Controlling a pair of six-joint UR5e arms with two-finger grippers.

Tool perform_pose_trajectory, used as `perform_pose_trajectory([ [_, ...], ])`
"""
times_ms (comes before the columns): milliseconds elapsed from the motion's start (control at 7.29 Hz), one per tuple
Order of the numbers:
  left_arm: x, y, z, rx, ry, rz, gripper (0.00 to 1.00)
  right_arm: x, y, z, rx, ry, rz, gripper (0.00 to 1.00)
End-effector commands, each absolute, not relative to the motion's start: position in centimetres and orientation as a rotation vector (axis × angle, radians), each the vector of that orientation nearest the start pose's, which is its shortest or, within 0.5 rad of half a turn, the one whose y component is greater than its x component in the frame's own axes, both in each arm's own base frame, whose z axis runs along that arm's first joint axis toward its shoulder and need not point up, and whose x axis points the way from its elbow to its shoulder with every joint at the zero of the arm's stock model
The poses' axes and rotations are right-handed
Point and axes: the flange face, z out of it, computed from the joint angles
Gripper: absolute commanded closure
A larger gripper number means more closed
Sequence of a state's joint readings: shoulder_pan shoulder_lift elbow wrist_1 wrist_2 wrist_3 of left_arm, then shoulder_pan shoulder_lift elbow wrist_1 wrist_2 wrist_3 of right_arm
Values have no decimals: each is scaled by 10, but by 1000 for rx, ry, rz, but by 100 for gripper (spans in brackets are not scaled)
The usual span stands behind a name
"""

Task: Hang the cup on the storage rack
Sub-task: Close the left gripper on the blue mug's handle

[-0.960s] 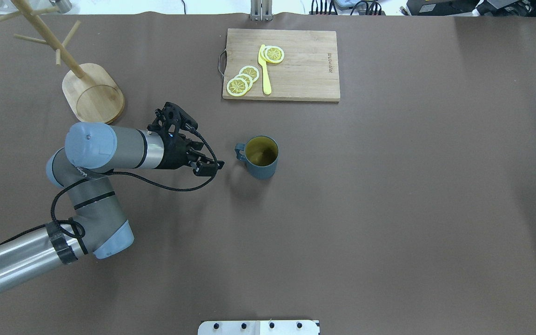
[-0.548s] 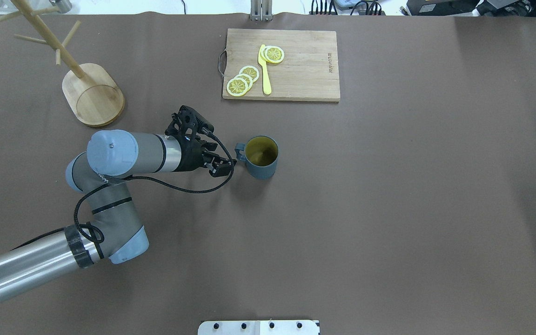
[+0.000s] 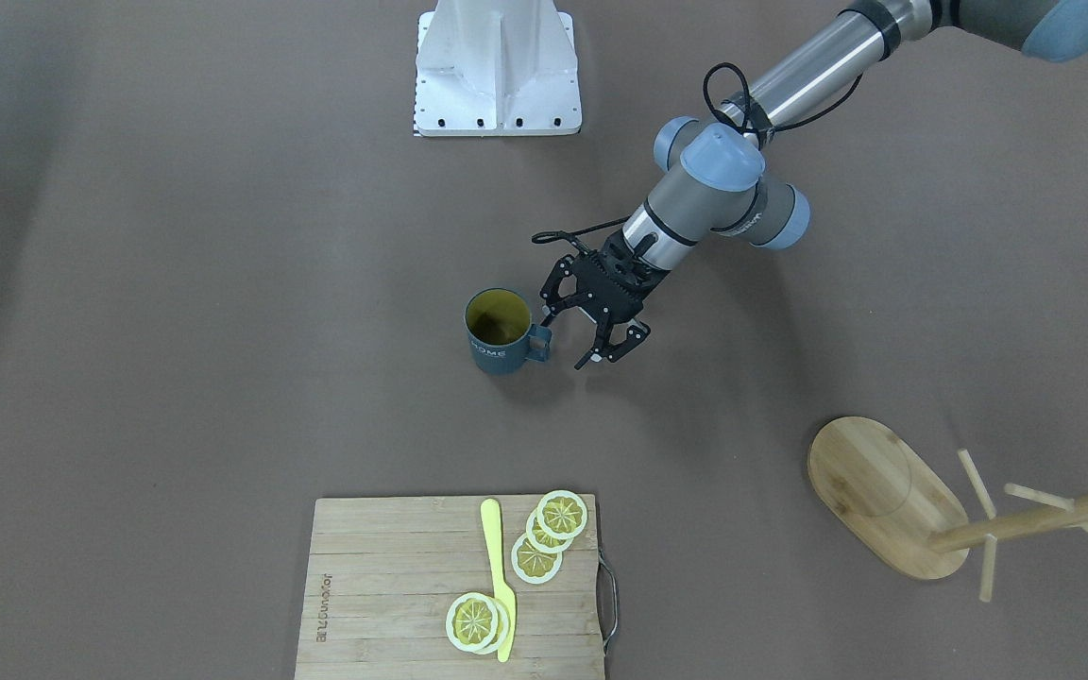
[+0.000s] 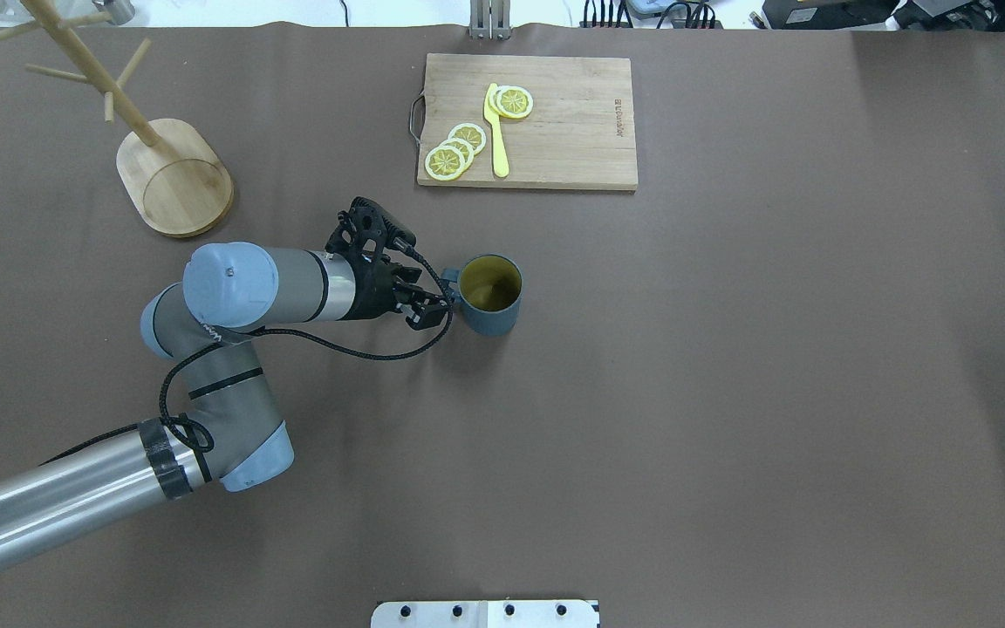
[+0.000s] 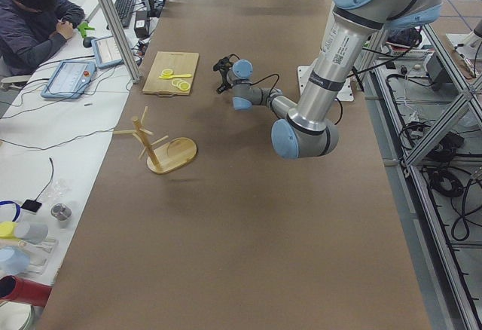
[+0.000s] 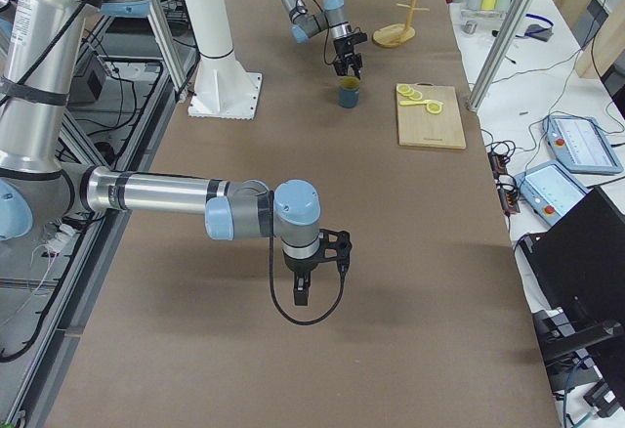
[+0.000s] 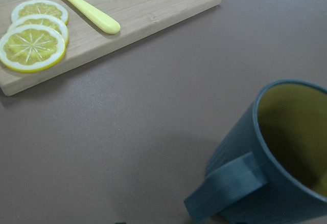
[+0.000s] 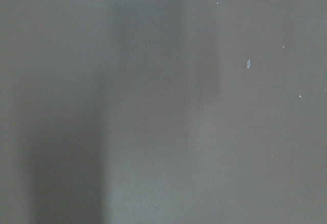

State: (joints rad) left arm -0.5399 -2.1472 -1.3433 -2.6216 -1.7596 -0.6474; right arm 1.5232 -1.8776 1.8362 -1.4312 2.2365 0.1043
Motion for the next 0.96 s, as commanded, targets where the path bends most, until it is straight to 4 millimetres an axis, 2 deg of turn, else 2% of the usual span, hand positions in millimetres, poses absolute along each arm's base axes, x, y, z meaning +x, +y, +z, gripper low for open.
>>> perform_pose_trajectory([
  [0,559,-466,301,820,1154,452,35,54,-374,652,45,-671,21,0],
  [823,564,-463,295,810,1175,438,75,54,-373,652,44,-670,22,0],
])
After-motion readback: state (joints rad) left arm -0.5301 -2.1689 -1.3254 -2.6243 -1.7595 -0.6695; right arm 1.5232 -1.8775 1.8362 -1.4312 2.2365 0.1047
